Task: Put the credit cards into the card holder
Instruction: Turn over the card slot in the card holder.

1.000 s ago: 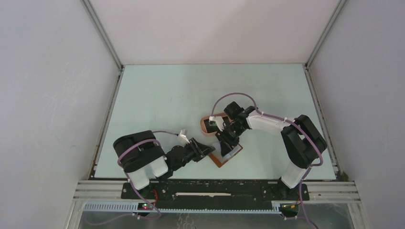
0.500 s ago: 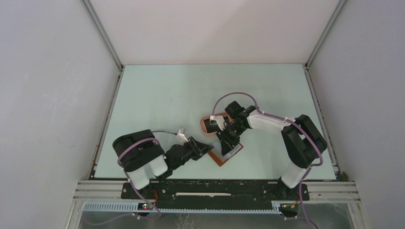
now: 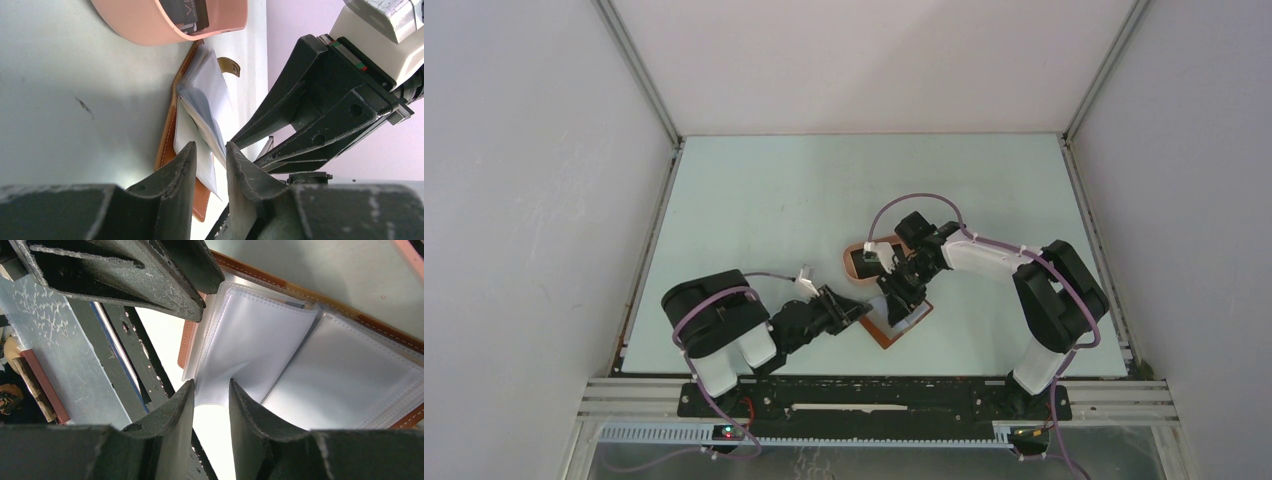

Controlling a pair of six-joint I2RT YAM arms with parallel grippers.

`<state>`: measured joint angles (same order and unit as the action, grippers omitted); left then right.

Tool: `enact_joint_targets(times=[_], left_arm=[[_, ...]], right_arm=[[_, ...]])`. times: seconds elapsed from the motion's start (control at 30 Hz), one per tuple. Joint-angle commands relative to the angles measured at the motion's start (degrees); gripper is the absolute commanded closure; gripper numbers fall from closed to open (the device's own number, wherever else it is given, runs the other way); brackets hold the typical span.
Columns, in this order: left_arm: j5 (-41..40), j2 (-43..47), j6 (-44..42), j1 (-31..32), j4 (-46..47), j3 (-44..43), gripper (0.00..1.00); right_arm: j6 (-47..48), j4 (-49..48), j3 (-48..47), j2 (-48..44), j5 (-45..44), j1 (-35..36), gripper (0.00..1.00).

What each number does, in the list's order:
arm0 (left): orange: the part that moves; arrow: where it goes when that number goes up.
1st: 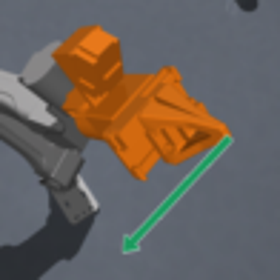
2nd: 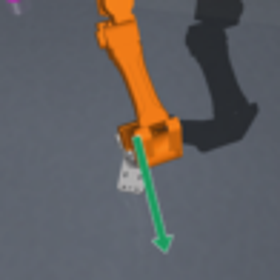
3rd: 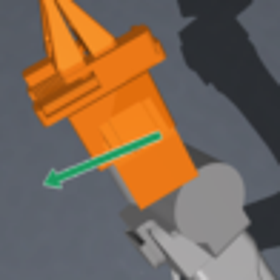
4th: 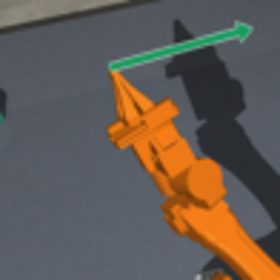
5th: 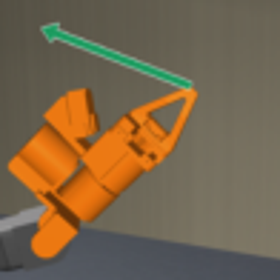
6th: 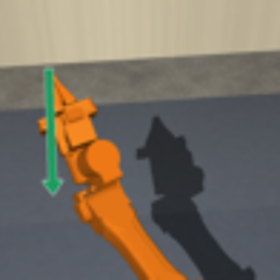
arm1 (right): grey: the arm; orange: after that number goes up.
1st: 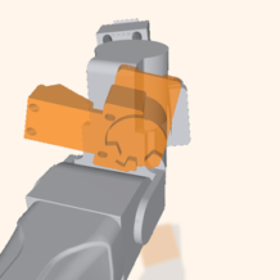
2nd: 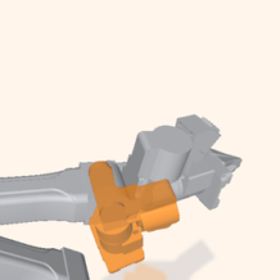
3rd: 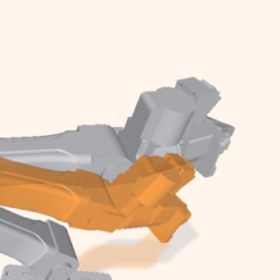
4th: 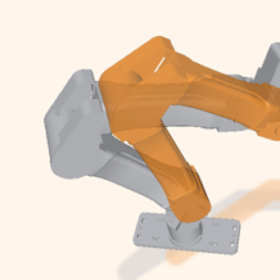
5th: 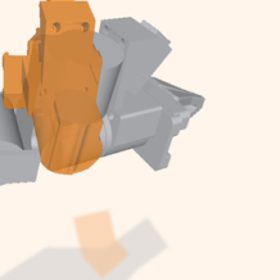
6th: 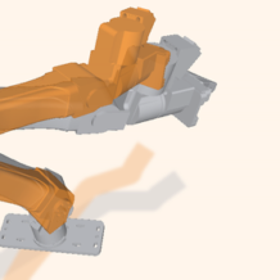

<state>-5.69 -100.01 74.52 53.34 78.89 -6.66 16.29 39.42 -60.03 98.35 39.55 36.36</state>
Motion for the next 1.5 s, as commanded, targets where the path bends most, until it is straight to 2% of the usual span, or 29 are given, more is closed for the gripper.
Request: enact_joint_targets(times=[0.0,0.43,0.87,1.03,1.3,1.47], left_arm=[[0.89,-0.62,-1.13,-0.85,0.48,-2.23,0.67],[1.9,-1.82,-0.87,-1.35,-2.48,-3.79,0.72],[2.82,-1.19,-1.17,-1.75,-6.93,-5.6,0.73],[3.15,0.63,-2.3,-1.86,-12.19,-7.33,0.73],[3.64,2.95,-4.17,-2.19,-18.58,-10.01,0.72],[4.82,2.87,-5.18,-2.27,-20.71,-12.24,0.71]], right_arm=[[0.05,-0.73,-1.32,-1.84,-0.35,-0.59,0.61],[0.1,-0.67,-1.33,-1.84,-0.22,-0.68,0.61],[0.31,-0.59,-1.39,-2.06,-0.04,-0.68,0.6],[0.64,-0.06,-1.65,-2.2,-0.04,-0.68,0.56],[1.23,0.22,-2.02,-4.22,-0.48,-1.47,0.42],[1.56,0.13,-2.02,-6.35,-1.04,-3.13,0.41]])
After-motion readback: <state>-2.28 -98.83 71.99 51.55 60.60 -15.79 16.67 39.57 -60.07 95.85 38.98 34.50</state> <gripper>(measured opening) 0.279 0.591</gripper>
